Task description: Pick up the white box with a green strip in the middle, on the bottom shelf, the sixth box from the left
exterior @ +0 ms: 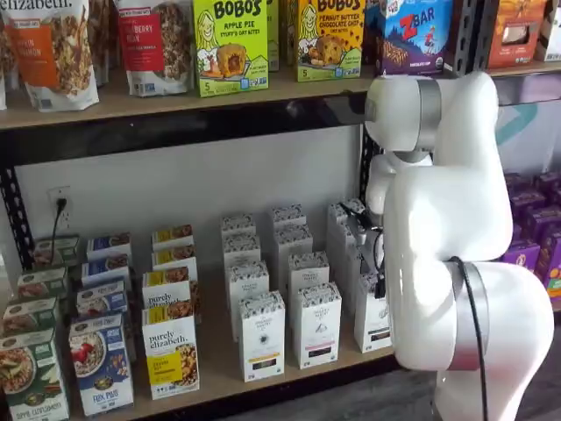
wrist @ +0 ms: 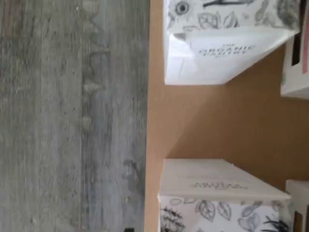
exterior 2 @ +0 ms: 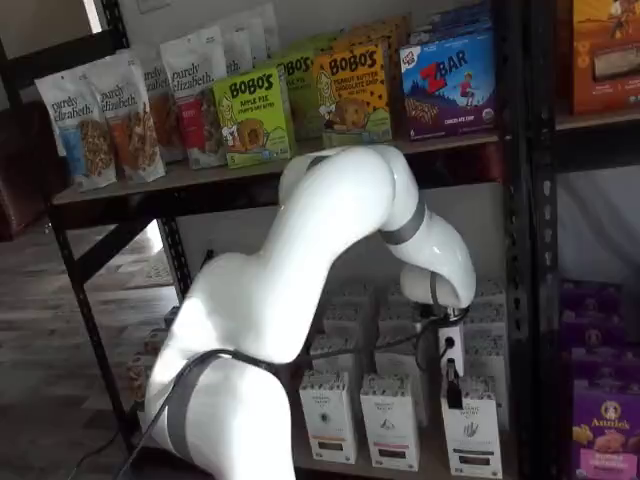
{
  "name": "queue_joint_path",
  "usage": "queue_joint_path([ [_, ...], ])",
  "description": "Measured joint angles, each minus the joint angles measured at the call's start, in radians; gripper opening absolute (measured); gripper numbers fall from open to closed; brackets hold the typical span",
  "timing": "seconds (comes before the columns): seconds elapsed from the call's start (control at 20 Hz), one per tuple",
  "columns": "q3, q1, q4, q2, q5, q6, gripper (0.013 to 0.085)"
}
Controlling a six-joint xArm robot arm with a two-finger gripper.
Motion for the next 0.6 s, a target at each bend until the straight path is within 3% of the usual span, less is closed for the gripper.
queue_joint_path([
  [0.25,-0.008,0.007,-0.113,0.024,-0.015,0.103,0.085],
  [0.6,-0.022,0.012,-0.166,0.055,-0.038,0.154,0.085],
])
